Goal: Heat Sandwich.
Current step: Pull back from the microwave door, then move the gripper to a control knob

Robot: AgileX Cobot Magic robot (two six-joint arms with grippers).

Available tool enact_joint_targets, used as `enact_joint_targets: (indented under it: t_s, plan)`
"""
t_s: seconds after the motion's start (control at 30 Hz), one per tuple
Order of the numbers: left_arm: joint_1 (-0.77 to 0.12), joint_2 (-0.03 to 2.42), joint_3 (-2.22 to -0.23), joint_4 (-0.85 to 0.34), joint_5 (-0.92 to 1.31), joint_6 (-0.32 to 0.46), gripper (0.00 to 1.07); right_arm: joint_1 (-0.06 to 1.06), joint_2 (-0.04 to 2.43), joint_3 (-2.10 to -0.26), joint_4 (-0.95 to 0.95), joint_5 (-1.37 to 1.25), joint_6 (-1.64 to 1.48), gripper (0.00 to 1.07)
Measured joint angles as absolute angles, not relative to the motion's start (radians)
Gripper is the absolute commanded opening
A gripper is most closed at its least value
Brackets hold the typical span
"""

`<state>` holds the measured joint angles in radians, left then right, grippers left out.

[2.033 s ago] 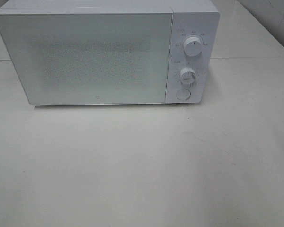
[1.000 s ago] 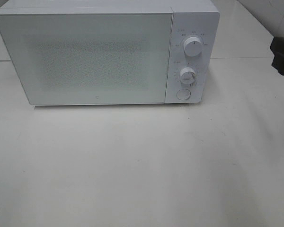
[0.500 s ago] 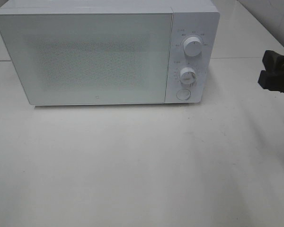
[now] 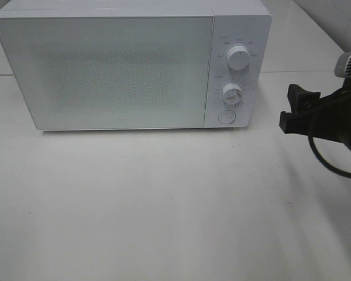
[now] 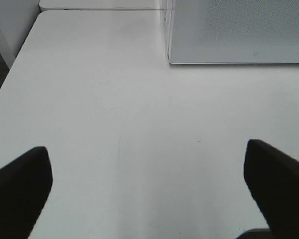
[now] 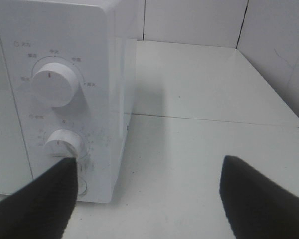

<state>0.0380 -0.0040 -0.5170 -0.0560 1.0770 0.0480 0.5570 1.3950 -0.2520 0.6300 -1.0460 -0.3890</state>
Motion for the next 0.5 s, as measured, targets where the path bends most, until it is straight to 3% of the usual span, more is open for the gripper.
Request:
enact_joint_targets:
  t_s: [0.23, 0.5]
  plan:
    - [0.038, -0.004, -0.517, -0.056, 1.077, 0.048, 1.0, 0.703, 1.524, -0.3, 0.782, -1.137, -0.391, 0.76]
    - [0.038, -0.004, -0.517, -0.056, 1.077, 0.048, 1.0, 0.777, 1.636, -0.388, 0.844, -1.144, -0.402, 0.76]
